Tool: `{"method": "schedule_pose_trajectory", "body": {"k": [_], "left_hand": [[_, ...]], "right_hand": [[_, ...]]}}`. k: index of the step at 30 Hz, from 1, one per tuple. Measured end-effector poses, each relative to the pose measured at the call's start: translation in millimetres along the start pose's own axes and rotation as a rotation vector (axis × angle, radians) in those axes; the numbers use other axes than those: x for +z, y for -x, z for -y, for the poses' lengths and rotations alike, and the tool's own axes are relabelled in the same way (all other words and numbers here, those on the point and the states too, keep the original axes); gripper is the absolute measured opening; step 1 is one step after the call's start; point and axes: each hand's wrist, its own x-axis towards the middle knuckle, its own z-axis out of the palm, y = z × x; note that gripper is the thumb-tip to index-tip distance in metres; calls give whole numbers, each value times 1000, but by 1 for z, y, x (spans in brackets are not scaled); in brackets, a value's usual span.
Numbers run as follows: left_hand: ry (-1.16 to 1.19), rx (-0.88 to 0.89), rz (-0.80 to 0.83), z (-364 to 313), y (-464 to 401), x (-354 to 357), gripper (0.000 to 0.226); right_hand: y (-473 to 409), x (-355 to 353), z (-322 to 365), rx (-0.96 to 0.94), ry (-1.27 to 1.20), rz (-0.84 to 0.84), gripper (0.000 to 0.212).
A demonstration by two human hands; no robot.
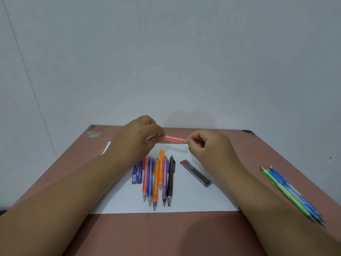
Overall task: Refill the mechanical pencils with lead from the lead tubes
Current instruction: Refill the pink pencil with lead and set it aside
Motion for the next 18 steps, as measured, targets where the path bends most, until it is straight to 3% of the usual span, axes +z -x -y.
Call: {"method": "schedule_pose_trajectory", "body": {"k": [7, 12, 18], "left_hand": [[28, -67, -4, 4, -1, 2, 14], [41, -115, -1, 8, 0, 3, 13], [39, -130, 8, 6, 0, 3, 11]], "right_hand": [[-1, 1, 0, 100, -154, -2, 17], [-6, 6, -15, 28, 150, 120, 27], [-10, 15, -15, -9, 273, 148, 26]]}}
